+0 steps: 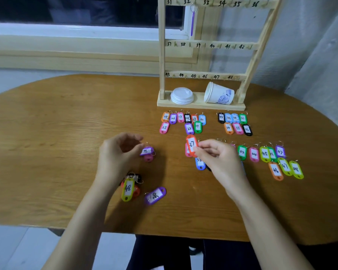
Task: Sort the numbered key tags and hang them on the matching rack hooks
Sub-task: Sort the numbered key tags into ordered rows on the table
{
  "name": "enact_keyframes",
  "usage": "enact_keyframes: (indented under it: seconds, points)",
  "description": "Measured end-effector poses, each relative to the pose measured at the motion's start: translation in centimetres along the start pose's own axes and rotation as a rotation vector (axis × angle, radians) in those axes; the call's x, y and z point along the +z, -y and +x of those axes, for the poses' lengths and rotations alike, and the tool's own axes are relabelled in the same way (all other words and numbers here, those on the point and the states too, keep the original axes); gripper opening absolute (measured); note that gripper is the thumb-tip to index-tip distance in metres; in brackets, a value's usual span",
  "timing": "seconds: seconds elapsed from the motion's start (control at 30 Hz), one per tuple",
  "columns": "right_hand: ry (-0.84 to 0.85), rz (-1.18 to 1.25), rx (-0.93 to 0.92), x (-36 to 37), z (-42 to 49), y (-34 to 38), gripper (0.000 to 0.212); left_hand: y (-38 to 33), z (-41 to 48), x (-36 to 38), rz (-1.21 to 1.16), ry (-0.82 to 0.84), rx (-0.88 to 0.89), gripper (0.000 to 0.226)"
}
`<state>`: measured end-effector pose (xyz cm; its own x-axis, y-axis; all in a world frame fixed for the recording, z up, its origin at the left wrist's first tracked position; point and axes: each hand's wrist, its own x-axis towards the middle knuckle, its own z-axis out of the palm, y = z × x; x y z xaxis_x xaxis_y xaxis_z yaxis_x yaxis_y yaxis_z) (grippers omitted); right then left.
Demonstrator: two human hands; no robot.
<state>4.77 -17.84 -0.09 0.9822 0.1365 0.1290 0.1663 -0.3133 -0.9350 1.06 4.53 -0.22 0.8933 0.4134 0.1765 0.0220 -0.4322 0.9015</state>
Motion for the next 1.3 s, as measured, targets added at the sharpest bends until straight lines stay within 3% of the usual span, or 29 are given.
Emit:
enact_keyframes:
  seconds: [0.33, 0.6, 0.8, 1.07, 1.2, 1.3]
  points:
    - [-0.062, -0.020, 0.068, -1.3, 0.5, -0.1, 0.015, 2.0, 0.9, 1.5, 0.438, 0.041, 0.172, 0.020]
    - [-0.052, -0.110, 0.073, -1.5, 0.3, -0.9, 0.008, 2.1, 1.3, 1.5, 0.488, 0.020, 0.165, 0.023]
    - [-0.002, -0.217, 0.037, 0.1, -0.2, -1.4, 0.006, 0.3, 0.3, 1.3, 0.218, -0.002, 0.101, 0.011]
    - [0.011, -0.574, 0.048, 0.7, -0.6, -0.9, 0.029, 0.3, -0.5, 1.3, -0.041, 0.103, -0.027, 0.013]
    - [-0.028, -0.608, 0.034, 0.5, -0.7, -0.7, 0.039, 0.3, -0.9, 1.4, -0.119, 0.131, -0.051, 0.013]
    - [-0.067, -0.536, -0.029, 0.6, -0.9, -0.5, 0.032, 0.0, -1.4, 1.7, -0.207, 0.156, -0.100, 0.011]
